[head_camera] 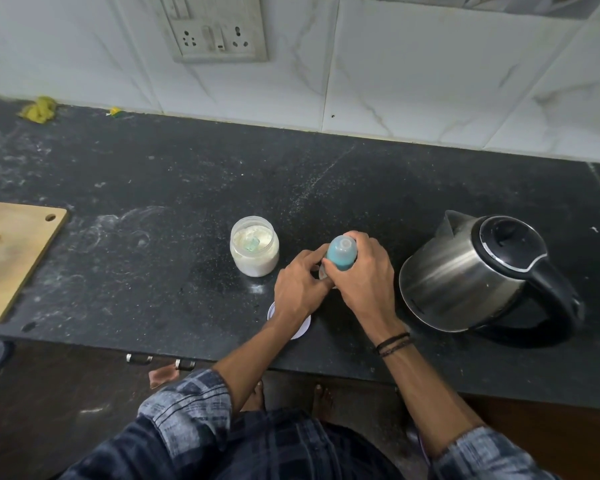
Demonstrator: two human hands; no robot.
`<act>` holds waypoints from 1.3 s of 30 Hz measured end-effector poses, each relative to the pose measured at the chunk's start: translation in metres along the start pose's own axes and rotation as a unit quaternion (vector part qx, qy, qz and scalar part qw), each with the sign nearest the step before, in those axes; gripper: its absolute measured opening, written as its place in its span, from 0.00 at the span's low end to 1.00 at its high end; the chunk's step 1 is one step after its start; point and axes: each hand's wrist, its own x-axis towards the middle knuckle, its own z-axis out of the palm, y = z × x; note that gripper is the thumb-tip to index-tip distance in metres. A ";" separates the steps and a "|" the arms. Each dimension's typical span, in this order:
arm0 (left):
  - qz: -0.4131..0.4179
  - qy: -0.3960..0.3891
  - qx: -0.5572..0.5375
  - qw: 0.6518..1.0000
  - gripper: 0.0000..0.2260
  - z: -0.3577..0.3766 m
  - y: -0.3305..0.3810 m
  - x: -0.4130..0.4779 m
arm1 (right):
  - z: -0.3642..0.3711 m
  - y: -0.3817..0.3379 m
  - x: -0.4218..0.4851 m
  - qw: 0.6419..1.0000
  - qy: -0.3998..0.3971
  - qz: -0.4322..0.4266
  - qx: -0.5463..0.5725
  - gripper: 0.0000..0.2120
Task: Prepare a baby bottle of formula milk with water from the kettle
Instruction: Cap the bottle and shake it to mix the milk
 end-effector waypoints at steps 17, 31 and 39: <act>0.020 0.027 -0.020 0.999 0.27 -0.004 0.015 -0.007 | -0.001 0.006 0.007 0.999 -0.050 0.000 0.011 0.35; 0.051 -0.028 0.032 0.998 0.29 -0.019 -0.008 -0.012 | 0.003 0.034 -0.007 0.985 -0.086 -0.078 0.125 0.37; 0.094 -0.007 0.081 0.992 0.17 -0.041 -0.043 -0.032 | 0.014 0.037 -0.004 0.988 -0.072 -0.090 0.104 0.41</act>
